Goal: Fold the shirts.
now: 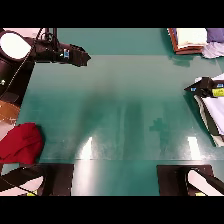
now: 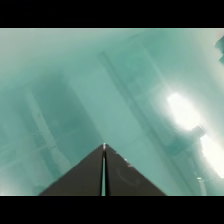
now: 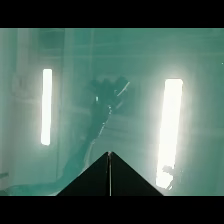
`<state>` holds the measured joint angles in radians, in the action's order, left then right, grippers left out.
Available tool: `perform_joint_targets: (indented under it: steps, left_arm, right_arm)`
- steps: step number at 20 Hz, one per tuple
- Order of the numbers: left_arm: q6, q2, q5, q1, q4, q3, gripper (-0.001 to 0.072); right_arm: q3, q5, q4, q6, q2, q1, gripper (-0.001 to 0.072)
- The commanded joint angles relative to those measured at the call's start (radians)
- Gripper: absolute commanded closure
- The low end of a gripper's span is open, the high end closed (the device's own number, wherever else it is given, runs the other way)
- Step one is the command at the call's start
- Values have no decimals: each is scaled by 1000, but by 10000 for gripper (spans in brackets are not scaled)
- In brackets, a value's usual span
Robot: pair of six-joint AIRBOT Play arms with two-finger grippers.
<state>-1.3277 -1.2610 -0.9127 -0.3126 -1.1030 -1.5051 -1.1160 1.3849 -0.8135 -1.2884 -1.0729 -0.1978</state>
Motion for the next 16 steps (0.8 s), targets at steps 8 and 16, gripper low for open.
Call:
perform_joint_targets:
  steps: [8, 16]
  left_arm:
    - [0, 0, 0, 0, 0, 0, 680]
    - [-1, 0, 46, 0, 6, 0, 680]
  right_arm:
    - [-1, 7, 1, 0, 0, 1, 691]
    - [-1, 34, 1, 0, 0, 1, 691]
